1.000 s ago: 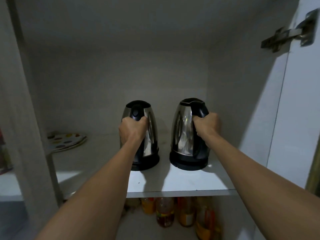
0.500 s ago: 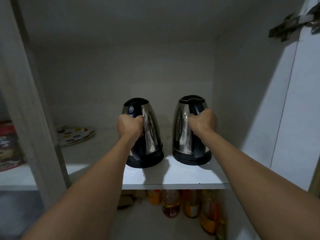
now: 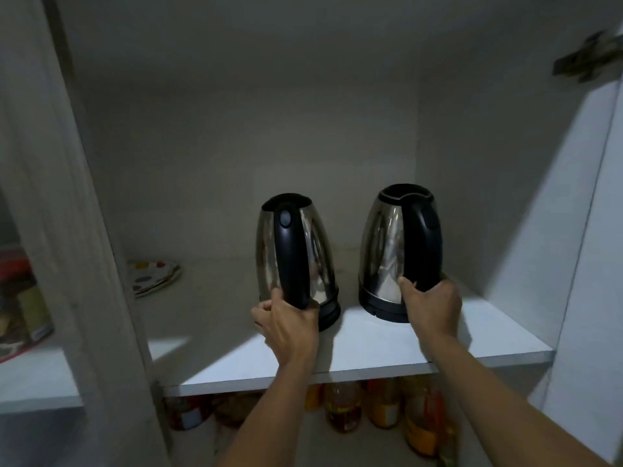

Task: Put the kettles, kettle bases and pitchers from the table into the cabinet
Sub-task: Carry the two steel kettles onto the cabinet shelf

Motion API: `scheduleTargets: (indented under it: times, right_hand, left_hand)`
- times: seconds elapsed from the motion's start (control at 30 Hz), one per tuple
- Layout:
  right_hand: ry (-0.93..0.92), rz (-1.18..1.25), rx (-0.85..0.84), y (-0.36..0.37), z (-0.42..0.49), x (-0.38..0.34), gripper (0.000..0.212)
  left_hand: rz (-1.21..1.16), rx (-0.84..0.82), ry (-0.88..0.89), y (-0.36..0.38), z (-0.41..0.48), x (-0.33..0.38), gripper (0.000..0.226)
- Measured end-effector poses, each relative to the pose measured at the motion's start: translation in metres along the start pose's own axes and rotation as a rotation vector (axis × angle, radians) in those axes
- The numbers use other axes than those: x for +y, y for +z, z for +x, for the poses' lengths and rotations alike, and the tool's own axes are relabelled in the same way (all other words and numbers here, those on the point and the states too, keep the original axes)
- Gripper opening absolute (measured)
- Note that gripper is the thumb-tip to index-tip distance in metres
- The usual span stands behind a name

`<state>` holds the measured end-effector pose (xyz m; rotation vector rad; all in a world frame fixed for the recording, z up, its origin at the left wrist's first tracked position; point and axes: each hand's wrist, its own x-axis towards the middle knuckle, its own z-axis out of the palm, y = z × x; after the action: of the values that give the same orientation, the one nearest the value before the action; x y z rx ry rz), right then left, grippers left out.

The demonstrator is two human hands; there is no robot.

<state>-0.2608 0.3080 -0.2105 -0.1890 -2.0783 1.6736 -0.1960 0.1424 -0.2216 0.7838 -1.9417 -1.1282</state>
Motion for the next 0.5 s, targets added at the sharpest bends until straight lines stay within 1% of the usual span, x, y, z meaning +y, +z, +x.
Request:
scheduleTargets:
  times: [0.07, 0.13, 0.27, 0.4, 0.43, 0.5]
  right_hand:
    - [0.025, -0.096, 0.036, 0.008, 0.000, 0.007, 0.047]
    - [0.053, -0.144, 0.066, 0.015, 0.002, 0.011, 0.052]
    - [0.042, -0.120, 0.059, 0.039, 0.016, 0.013, 0.049]
    - [0.028, -0.105, 0.037, 0.066, 0.045, 0.024, 0.046]
    - [0.021, -0.107, 0.019, 0.072, 0.055, 0.028, 0.048]
    - [0.002, -0.107, -0.008, 0.086, 0.075, 0.036, 0.060]
  left_hand:
    - [-0.074, -0.023, -0.028, 0.005, 0.006, -0.002, 0.041]
    - [-0.099, -0.052, -0.041, 0.010, 0.011, 0.001, 0.041]
    - [-0.121, -0.092, 0.027, 0.029, 0.041, -0.003, 0.042]
    - [-0.102, -0.104, 0.058, 0.061, 0.077, -0.011, 0.036]
    - [-0.123, -0.101, 0.043, 0.069, 0.084, -0.009, 0.034]
    - [-0.169, -0.125, -0.006, 0.084, 0.099, -0.003, 0.034]
